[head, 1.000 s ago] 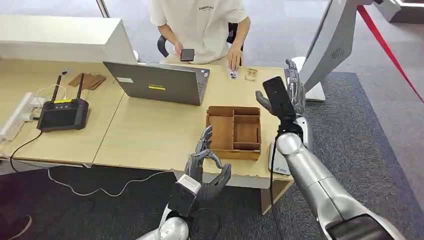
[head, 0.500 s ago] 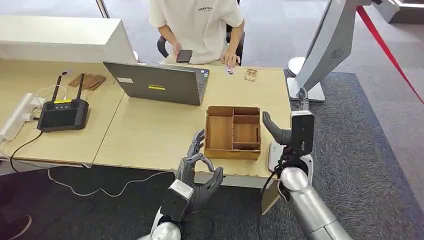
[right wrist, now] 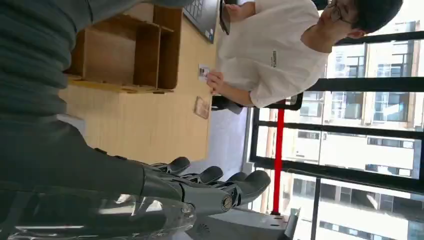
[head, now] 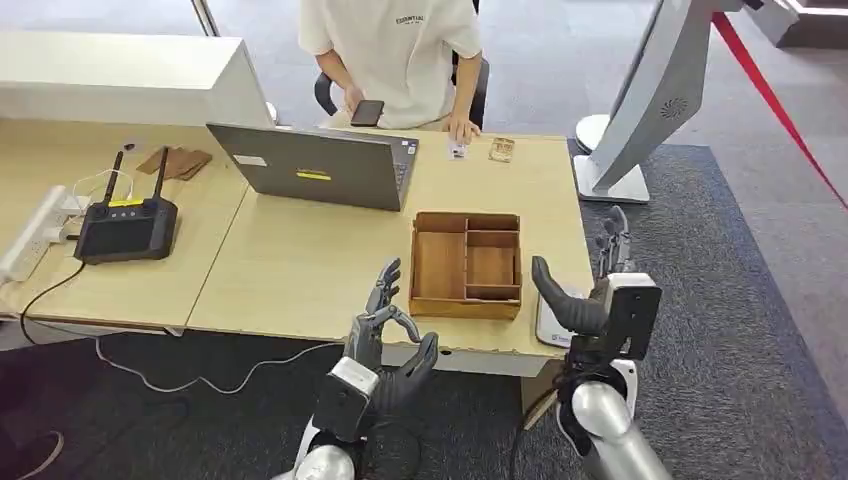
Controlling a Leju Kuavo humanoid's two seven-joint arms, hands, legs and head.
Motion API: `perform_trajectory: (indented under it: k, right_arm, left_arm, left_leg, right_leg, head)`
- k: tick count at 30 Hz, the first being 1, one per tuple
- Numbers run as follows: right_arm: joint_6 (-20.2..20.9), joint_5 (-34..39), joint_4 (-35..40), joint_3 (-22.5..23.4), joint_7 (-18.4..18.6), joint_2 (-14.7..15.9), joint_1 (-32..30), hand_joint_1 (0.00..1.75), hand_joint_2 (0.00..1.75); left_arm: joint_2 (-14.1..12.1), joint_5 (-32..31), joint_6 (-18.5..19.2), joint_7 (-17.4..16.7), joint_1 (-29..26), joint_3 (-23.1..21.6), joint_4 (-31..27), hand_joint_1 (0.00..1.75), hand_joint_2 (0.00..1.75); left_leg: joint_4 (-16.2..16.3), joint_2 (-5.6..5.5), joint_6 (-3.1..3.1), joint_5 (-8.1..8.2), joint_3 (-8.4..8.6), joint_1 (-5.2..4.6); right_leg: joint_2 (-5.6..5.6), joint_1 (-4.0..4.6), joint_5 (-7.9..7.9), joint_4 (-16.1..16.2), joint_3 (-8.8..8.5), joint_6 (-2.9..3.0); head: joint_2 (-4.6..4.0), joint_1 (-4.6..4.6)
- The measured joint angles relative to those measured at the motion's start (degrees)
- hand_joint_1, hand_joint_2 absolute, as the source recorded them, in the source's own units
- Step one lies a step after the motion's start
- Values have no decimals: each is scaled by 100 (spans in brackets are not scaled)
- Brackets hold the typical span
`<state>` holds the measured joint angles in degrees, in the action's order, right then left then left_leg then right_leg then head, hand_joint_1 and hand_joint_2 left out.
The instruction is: Pass the card to the sensor for recognition and then transmit it.
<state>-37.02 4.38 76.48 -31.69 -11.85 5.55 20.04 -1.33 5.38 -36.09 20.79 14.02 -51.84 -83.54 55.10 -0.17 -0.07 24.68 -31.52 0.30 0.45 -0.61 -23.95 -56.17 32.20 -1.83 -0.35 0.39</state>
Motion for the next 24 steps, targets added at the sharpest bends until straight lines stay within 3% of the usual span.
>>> perform_trajectory:
  k: [6, 11, 19, 24]
  right_arm:
    - [31, -657, 79, -18, 346, 29, -35, 0, 175]
    - [416, -1524, 7, -44, 899, 37, -33, 0, 175]
    - [815, -3444, -330, -319, 1774, 35, 58, 0, 175]
    - [913, -4478, -642, -537, 2048, 11, 199, 0, 175]
  left_arm:
    - [0, 35, 0, 9, 9, 0, 0, 0, 175]
    - [0, -7, 0, -48, 9, 0, -37, 0, 175]
    - [0, -61, 0, -173, 13, -2, -94, 0, 175]
    - [15, -26, 0, -170, 45, -9, -94, 0, 175]
  left_leg:
    - [0, -1, 0, 0, 0, 0]
    - [-1, -1, 0, 0, -1, 0]
    - [-2, -2, 0, 0, -3, 0]
    - [-2, -2, 0, 0, -2, 0]
  right_leg:
    - [0, 0, 0, 0, 0, 0]
    - [0, 0, 0, -1, -1, 0]
    - [0, 0, 0, -1, -1, 0]
    - [0, 0, 0, -1, -1, 0]
  head:
    - [0, -2]
    - [0, -2]
    - [0, -2]
    - [0, 0]
